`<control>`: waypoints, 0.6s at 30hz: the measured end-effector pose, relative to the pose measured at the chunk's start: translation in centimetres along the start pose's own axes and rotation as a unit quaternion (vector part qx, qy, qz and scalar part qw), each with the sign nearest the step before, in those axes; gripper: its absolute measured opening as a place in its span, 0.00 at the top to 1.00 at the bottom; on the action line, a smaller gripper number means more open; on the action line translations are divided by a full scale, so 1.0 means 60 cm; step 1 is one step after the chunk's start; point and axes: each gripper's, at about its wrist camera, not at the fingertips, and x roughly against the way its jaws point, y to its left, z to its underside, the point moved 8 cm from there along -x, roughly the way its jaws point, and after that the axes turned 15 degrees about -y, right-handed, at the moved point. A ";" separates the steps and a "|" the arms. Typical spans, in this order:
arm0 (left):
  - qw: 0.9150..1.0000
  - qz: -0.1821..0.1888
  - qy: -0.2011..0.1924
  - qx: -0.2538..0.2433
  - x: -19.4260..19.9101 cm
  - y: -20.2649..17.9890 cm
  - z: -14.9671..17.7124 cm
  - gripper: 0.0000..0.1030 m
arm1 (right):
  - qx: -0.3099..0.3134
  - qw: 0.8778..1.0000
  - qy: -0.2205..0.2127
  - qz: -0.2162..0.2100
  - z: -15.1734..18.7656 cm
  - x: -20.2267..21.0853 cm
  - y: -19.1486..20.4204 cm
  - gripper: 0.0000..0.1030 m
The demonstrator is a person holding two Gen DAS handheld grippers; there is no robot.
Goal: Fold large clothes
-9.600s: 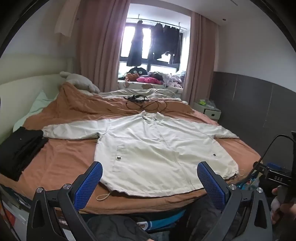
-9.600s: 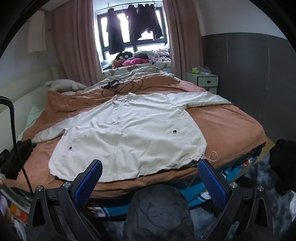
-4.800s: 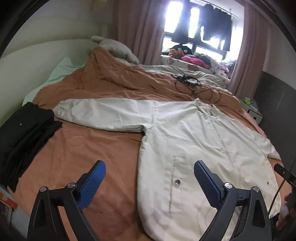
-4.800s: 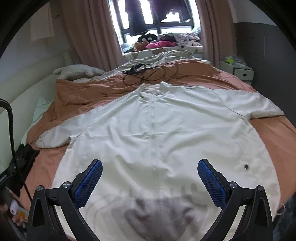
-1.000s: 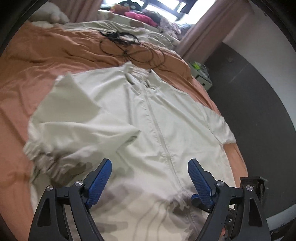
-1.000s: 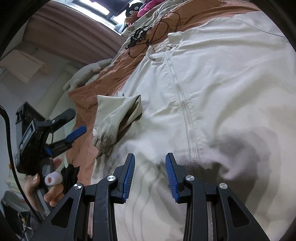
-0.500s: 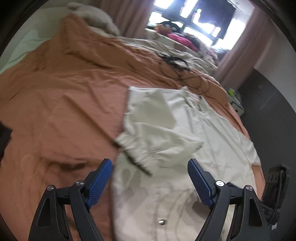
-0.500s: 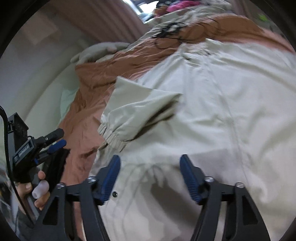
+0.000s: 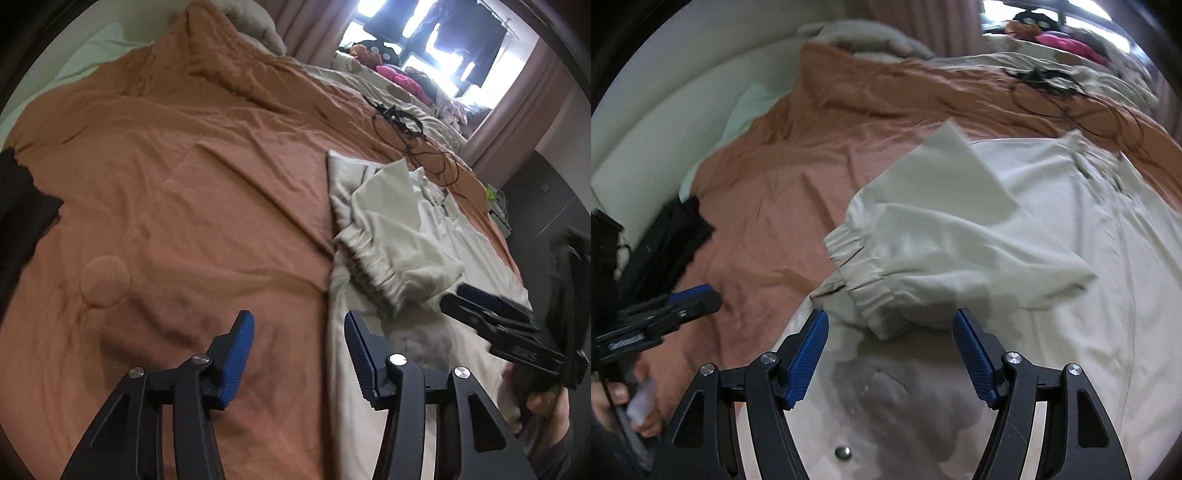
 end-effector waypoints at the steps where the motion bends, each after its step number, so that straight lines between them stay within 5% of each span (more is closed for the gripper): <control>1: 1.000 -0.001 -0.001 0.000 0.002 0.006 0.003 0.49 | 0.010 1.000 0.007 0.005 0.003 -0.015 0.005 0.32; 8: 1.000 -0.011 -0.002 0.007 0.019 0.036 0.007 0.49 | 0.090 0.993 0.060 0.039 0.041 -0.095 0.025 0.32; 9: 1.000 -0.011 -0.002 0.008 0.020 0.038 0.007 0.49 | 0.098 0.992 0.061 0.047 0.044 -0.100 0.022 0.37; 10: 1.000 -0.011 -0.002 0.009 0.021 0.038 0.007 0.49 | 0.100 0.992 0.056 0.056 0.043 -0.100 0.016 0.60; 13: 1.000 -0.012 -0.004 0.009 0.023 0.034 0.005 0.49 | 0.058 0.997 0.047 0.027 0.031 -0.078 0.001 0.79; 18: 1.000 -0.011 -0.005 0.011 0.019 0.023 0.001 0.49 | 0.009 1.000 0.003 0.006 -0.010 -0.003 -0.029 0.90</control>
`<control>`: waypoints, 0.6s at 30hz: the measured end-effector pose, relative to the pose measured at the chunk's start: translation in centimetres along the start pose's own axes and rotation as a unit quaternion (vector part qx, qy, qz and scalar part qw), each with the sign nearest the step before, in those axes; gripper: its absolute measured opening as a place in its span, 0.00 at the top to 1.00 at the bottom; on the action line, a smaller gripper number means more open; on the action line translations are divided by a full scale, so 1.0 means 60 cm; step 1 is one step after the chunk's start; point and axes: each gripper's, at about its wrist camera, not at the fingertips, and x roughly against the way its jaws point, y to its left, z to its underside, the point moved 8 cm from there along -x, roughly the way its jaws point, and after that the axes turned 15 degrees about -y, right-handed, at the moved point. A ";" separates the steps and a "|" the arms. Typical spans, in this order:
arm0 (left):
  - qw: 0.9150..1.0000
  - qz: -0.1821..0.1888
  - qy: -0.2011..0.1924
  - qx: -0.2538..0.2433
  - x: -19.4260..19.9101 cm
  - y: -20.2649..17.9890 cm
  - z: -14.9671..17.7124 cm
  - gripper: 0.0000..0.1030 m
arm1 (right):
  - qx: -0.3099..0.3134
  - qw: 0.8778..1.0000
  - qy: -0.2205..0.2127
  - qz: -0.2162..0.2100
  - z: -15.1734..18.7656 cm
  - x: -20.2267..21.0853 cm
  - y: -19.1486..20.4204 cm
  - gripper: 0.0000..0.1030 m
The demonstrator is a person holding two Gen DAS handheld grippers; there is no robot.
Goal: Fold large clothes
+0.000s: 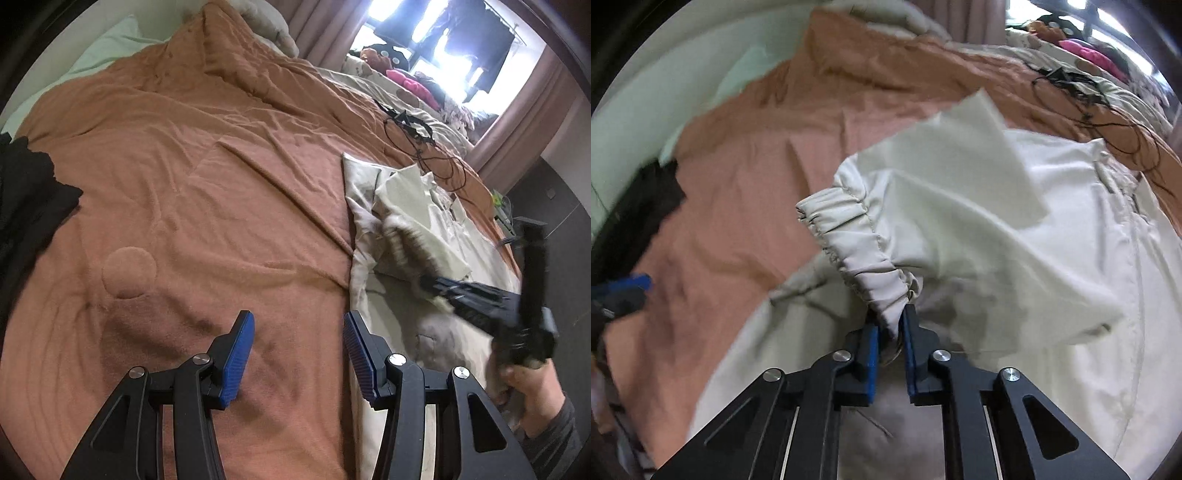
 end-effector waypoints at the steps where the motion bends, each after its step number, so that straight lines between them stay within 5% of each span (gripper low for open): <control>1: 1.000 0.001 0.000 0.001 -0.002 -0.005 -0.001 0.49 | -0.010 1.000 -0.008 -0.003 -0.007 0.014 -0.006 0.90; 8: 1.000 -0.004 0.000 -0.012 -0.019 -0.047 -0.012 0.49 | -0.089 0.993 -0.082 -0.012 -0.082 0.133 -0.094 0.91; 18: 0.999 0.003 0.009 -0.040 -0.052 -0.120 -0.020 0.49 | -0.172 0.972 -0.155 0.043 -0.118 0.265 -0.261 0.92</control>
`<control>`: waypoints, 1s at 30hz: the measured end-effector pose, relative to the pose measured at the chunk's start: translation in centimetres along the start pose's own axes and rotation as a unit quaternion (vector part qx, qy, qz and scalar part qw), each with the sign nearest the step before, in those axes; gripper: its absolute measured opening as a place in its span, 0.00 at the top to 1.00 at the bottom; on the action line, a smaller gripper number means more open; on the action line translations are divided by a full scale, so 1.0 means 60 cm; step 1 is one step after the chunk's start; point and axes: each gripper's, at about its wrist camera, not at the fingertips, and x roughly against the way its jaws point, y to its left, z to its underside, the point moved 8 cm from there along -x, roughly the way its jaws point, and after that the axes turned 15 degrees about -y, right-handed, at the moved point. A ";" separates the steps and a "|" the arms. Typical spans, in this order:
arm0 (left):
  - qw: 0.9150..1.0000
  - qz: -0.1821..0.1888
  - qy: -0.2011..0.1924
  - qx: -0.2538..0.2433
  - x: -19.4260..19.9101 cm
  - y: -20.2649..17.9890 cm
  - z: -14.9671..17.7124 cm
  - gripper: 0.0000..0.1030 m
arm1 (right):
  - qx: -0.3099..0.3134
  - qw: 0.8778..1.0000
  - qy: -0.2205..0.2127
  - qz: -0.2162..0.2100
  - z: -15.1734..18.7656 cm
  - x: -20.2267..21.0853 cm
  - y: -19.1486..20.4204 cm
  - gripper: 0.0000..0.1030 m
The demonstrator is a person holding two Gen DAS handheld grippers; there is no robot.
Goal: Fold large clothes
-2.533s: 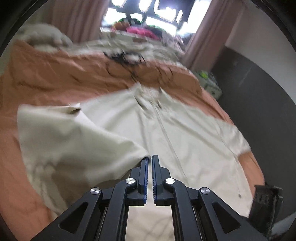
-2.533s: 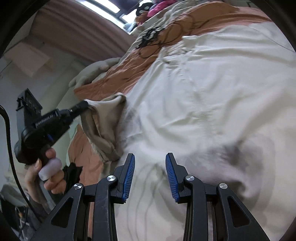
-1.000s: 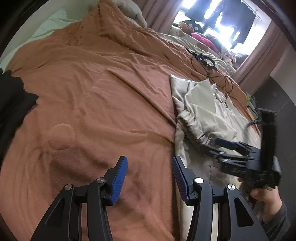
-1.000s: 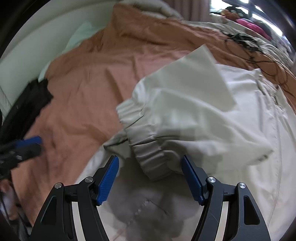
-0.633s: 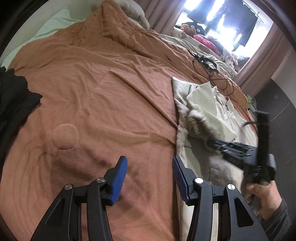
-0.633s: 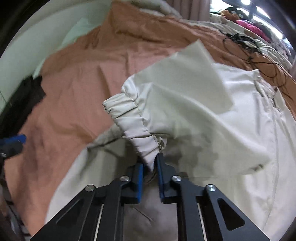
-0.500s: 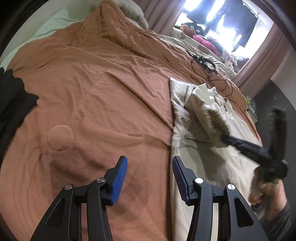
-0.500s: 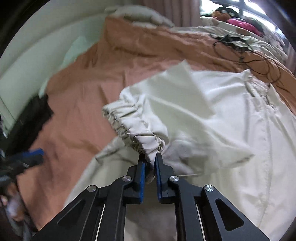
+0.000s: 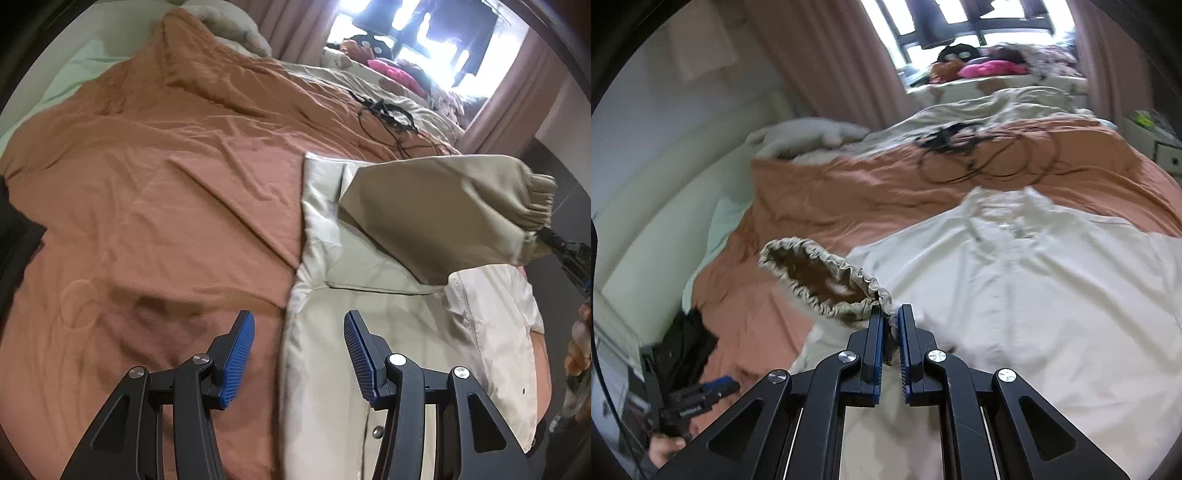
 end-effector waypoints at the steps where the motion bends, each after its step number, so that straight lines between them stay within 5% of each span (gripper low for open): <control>1: 1.000 0.000 0.003 -0.005 -0.006 -0.007 0.000 0.49 | -0.009 1.000 -0.005 0.010 -0.006 0.005 -0.019 0.92; 6: 1.000 -0.003 0.013 -0.024 -0.035 -0.034 0.003 0.49 | -0.051 0.997 -0.018 0.053 -0.020 0.028 -0.102 0.92; 15: 0.996 -0.034 0.047 -0.069 -0.110 -0.045 0.021 0.49 | -0.116 0.985 0.023 0.128 0.046 0.022 -0.242 0.89; 17: 0.995 -0.040 0.052 -0.077 -0.123 -0.044 0.025 0.49 | -0.140 0.981 0.039 0.128 0.072 0.014 -0.272 0.77; 19: 0.994 -0.047 0.059 -0.085 -0.138 -0.040 0.030 0.49 | -0.152 0.978 0.045 0.133 0.086 0.012 -0.295 0.43; 25: 0.990 -0.065 0.075 -0.095 -0.174 -0.023 0.041 0.50 | -0.180 0.971 0.072 0.140 0.139 -0.009 -0.344 0.41; 30: 0.988 -0.072 0.089 -0.102 -0.197 -0.015 0.046 0.62 | -0.233 0.961 0.079 0.125 0.159 -0.044 -0.379 0.41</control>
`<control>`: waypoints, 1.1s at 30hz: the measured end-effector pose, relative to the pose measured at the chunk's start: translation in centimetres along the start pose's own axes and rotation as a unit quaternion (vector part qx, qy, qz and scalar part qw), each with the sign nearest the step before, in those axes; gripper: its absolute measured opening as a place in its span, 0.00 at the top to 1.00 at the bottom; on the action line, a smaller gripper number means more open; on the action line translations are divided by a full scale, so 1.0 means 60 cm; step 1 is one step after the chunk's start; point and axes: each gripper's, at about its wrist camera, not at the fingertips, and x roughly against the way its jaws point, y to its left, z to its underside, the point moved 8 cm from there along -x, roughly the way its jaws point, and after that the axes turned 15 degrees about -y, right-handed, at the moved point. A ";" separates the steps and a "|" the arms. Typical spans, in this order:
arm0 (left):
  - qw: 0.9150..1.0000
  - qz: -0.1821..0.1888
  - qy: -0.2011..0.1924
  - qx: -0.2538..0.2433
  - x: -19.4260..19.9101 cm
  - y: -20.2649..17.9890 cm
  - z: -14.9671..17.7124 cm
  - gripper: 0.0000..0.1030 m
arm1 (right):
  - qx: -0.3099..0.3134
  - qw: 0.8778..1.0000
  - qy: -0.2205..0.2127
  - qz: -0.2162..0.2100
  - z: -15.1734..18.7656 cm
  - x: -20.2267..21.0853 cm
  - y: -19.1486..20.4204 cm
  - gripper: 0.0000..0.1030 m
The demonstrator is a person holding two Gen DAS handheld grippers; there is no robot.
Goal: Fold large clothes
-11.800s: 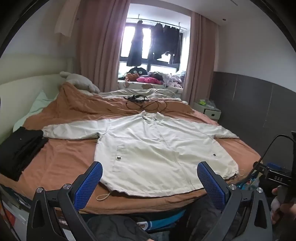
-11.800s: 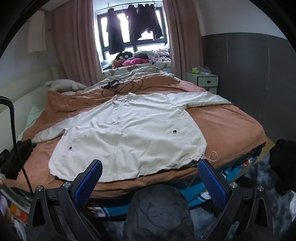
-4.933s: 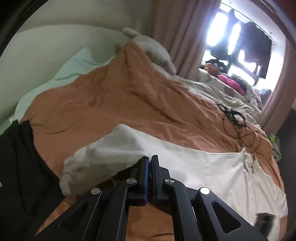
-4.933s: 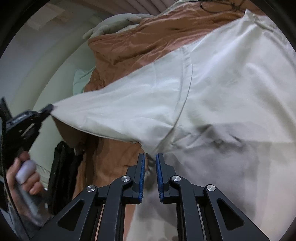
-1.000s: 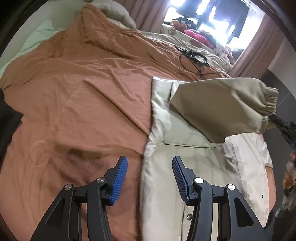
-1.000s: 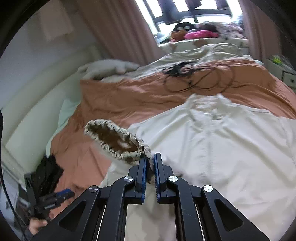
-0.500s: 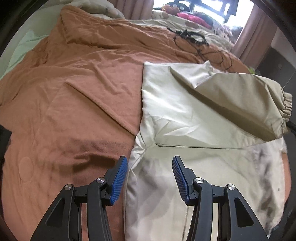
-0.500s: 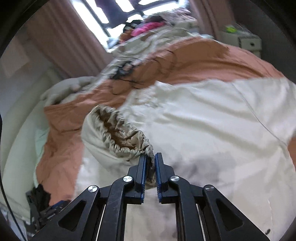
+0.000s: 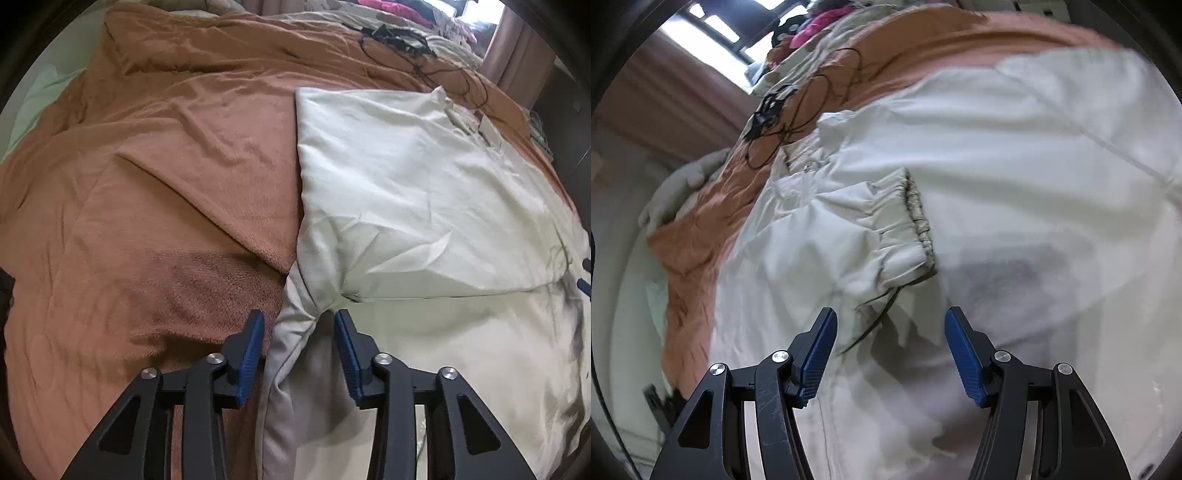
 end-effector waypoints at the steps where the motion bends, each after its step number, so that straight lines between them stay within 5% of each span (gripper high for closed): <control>1: 1.000 -0.002 0.001 -0.003 -0.003 0.000 0.000 0.64 | -0.007 1.000 0.003 -0.007 0.000 -0.008 0.000 0.41; 5: 1.000 -0.004 0.001 -0.004 -0.011 0.003 -0.001 0.66 | -0.016 1.000 0.012 -0.019 -0.005 -0.039 0.000 0.42; 6: 1.000 -0.007 0.001 -0.006 -0.013 0.003 -0.001 0.66 | -0.016 1.000 0.013 -0.020 -0.006 -0.047 0.000 0.57; 7: 1.000 -0.010 0.001 -0.009 -0.014 0.004 -0.002 0.66 | -0.011 1.000 0.020 -0.021 -0.004 -0.055 -0.001 0.88; 15: 0.998 -0.053 0.011 -0.012 -0.016 0.013 -0.007 0.65 | 0.030 0.999 0.019 0.011 0.017 -0.047 0.001 0.89; 17: 0.997 -0.066 0.020 -0.017 -0.009 0.016 -0.009 0.65 | 0.043 0.999 0.027 0.013 0.017 -0.049 0.003 0.85; 22: 0.998 -0.063 -0.009 -0.012 0.047 0.017 -0.031 0.64 | 0.101 0.995 0.002 0.009 0.001 -0.003 0.021 0.41; 24: 0.998 -0.057 -0.014 -0.001 0.070 0.021 -0.037 0.62 | 0.115 0.993 -0.014 -0.003 -0.005 0.027 0.029 0.34; 29: 0.997 -0.043 -0.050 0.027 0.129 0.013 -0.055 0.26 | 0.129 0.991 -0.043 -0.015 -0.020 0.091 0.023 0.33; 33: 0.996 -0.015 -0.081 0.037 0.176 -0.015 -0.070 0.22 | 0.131 0.988 -0.077 -0.028 -0.046 0.148 0.008 0.32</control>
